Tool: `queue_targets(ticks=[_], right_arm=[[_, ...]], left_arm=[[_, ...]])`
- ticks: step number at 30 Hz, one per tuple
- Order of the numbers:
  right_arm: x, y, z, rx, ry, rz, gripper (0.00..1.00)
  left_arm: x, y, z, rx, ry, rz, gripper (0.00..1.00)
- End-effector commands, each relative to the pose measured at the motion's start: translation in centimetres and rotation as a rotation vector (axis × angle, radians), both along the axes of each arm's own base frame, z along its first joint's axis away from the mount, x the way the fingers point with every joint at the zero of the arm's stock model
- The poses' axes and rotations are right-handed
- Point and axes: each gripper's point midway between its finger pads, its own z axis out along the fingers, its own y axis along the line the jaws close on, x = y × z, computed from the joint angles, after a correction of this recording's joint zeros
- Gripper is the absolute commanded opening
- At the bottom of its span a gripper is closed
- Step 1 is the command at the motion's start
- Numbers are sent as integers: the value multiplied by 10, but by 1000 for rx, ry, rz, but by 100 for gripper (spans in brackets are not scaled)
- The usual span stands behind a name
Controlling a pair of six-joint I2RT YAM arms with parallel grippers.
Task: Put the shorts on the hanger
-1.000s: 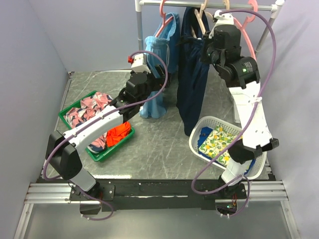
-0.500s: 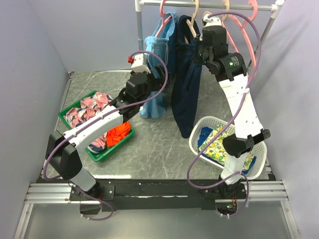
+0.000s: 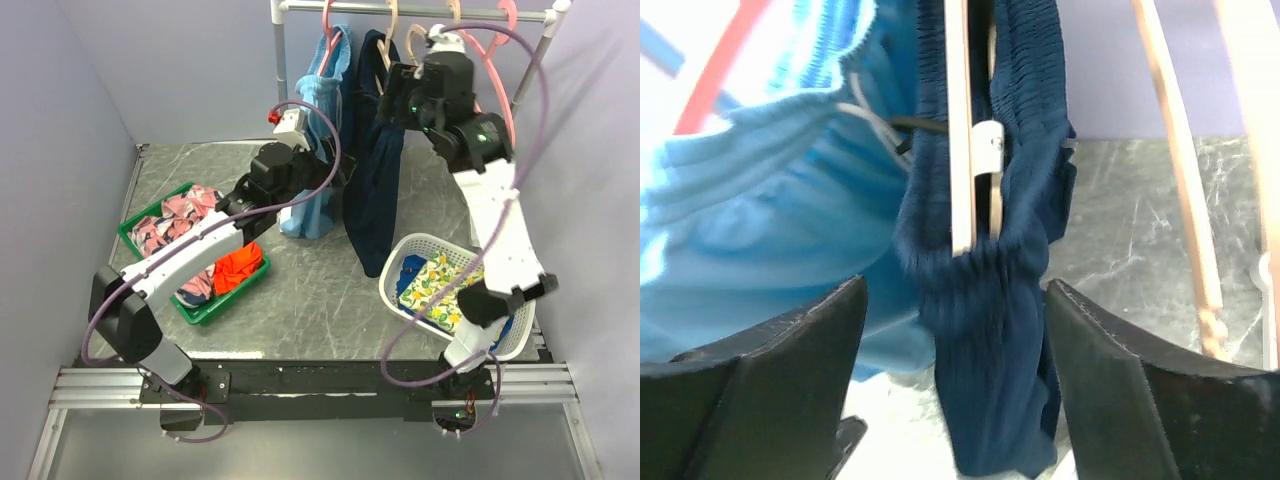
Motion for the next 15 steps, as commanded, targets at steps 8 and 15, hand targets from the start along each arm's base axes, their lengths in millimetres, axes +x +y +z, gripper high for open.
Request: queue_targets(ticks=[8, 15], right_arm=[[-118, -19, 68, 252, -207, 124, 100], [-175, -11, -18, 339, -127, 236, 100]], left_arm=[[-84, 11, 75, -59, -69, -267, 96], [-103, 65, 51, 11, -19, -77, 96]])
